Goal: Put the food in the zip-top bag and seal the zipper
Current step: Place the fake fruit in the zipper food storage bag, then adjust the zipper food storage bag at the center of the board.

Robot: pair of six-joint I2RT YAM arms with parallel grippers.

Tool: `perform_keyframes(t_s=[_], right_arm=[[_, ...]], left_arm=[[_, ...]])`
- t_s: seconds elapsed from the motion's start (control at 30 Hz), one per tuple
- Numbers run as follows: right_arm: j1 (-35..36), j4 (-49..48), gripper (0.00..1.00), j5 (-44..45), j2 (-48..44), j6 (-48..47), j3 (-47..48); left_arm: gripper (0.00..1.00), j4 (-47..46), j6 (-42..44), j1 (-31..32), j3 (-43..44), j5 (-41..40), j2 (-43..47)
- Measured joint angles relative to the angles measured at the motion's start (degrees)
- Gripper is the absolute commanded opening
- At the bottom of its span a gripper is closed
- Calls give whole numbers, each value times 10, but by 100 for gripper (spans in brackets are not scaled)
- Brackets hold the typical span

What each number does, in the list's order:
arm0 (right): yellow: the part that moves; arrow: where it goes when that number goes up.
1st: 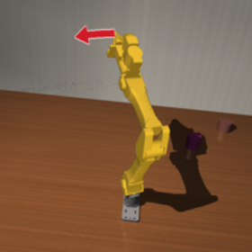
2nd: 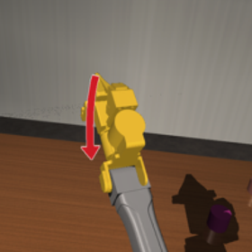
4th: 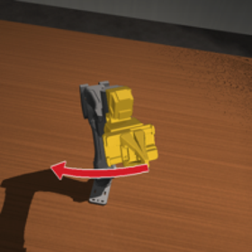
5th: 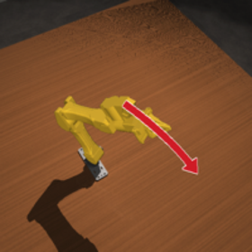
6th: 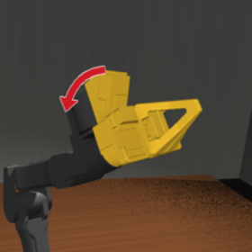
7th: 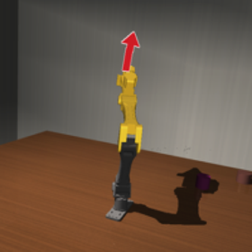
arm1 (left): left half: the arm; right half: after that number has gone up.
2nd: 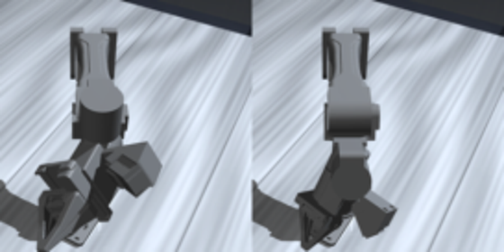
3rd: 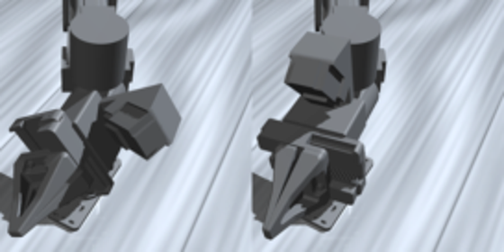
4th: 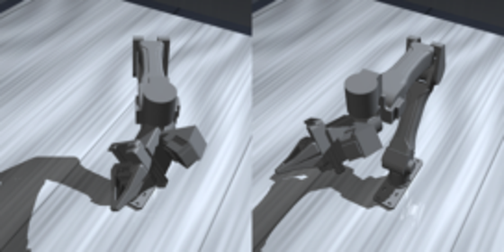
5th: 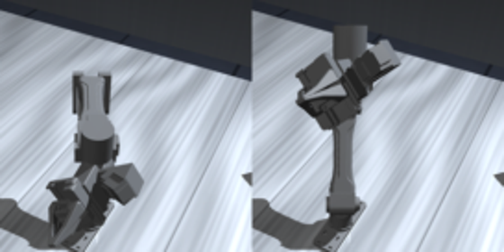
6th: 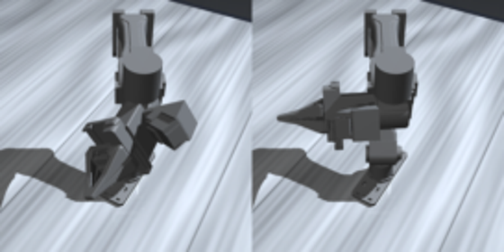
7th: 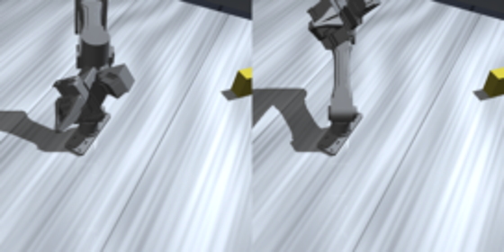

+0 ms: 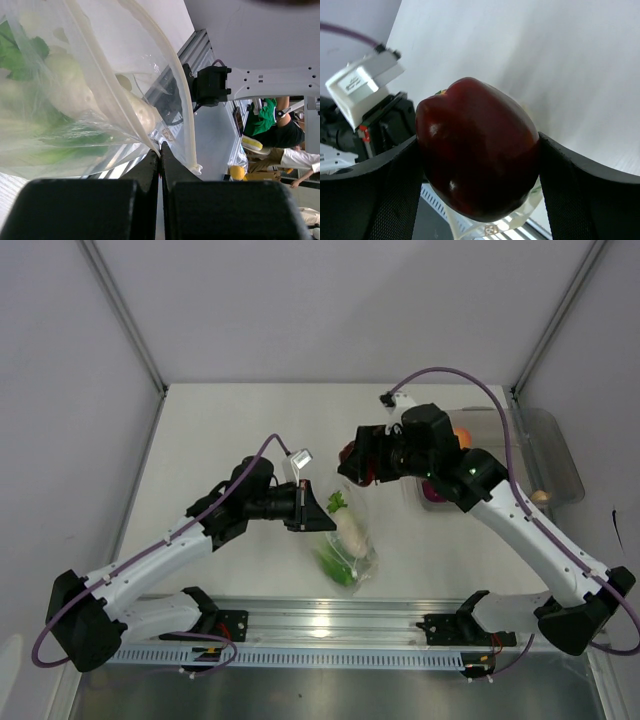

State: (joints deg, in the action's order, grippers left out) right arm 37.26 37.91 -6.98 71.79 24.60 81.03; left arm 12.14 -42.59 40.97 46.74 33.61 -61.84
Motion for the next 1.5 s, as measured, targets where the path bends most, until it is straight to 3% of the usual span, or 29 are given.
perform_keyframes(t_s=[0.2, 0.4, 0.5, 0.53, 0.57, 1.13, 1.5], right_arm=[[95, 25, 69, 53, 17, 25, 0], [143, 45, 72, 95, 28, 50, -17], [147, 47, 82, 106, 28, 59, -31], [147, 47, 97, 108, 28, 62, -35], [147, 47, 99, 109, 28, 66, -39], [163, 108, 99, 186, 16, 67, -25], [163, 144, 81, 212, -12, 67, -53]], left_arm=[[0, 9, 0, 0, 5, -4, 2], [1, 17, 0, 0, 7, -4, 5], [1, 20, 0, 0, 7, -4, 5], [1, 20, 0, 0, 7, -4, 5], [1, 21, 0, 0, 7, -4, 5], [1, 22, 0, 0, 7, -5, 9], [1, 22, 0, 0, 7, -6, 9]])
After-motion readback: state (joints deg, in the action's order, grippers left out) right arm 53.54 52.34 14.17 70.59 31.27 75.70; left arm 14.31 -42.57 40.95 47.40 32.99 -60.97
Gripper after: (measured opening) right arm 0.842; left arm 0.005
